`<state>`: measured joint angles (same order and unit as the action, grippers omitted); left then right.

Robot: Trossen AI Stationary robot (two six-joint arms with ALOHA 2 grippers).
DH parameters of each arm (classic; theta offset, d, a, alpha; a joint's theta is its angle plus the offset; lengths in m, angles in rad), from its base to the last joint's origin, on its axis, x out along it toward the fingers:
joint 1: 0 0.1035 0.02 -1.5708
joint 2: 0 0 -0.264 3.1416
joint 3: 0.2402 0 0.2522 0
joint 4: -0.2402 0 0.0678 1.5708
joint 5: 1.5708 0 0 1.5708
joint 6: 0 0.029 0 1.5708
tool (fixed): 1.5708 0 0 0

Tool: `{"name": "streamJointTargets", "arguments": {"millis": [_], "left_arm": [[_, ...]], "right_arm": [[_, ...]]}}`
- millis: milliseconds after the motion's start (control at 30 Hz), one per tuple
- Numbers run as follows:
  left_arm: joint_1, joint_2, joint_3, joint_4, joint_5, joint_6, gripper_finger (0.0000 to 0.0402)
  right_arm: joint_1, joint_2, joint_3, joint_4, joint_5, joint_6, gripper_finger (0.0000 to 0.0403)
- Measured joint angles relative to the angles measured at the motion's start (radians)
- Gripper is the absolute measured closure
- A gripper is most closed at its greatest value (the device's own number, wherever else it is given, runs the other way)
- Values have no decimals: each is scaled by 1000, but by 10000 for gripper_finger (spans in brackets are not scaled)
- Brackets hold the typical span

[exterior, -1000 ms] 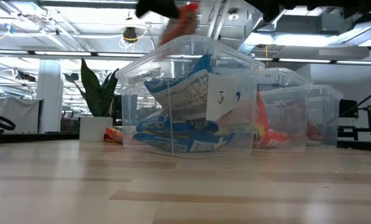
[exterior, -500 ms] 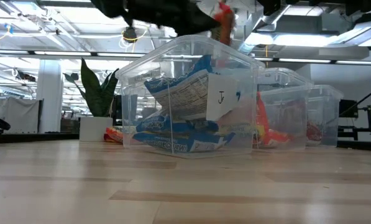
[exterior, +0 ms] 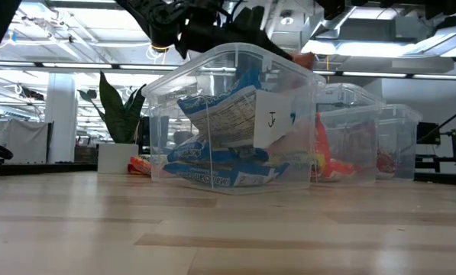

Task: Sort Maruchan noodles
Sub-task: Put the orange noodle pack into the middle transparent bin

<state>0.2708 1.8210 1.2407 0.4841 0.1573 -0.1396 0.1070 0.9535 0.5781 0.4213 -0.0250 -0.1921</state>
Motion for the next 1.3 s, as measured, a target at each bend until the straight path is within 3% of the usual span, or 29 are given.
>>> {"name": "streamJointTargets", "arguments": {"millis": [233,400,533,633,867,933,1133,1300], "left_arm": [[-2,-19,60,-122,50,-28,205],[3,-86,152,-470,75,-24,138],[3,-214,172,-646,36,-6,128],[-11,-344,134,-696,-54,19,128],[-79,-661,-141,-661,-407,-45,127],[-78,-721,-216,-691,-459,-94,127],[9,-737,-227,-944,-328,-197,127],[64,-628,-104,-1189,-260,-74,127]], "right_arm": [[-4,0,0,2,1,0,123],[-2,0,0,-1,1,0,123],[-3,0,0,-7,1,12,123],[-3,0,0,-16,2,25,123],[-3,0,0,-27,2,35,123],[-2,0,0,-27,2,35,123],[-4,0,0,-25,3,45,123],[-4,0,0,-25,4,45,123]]}}
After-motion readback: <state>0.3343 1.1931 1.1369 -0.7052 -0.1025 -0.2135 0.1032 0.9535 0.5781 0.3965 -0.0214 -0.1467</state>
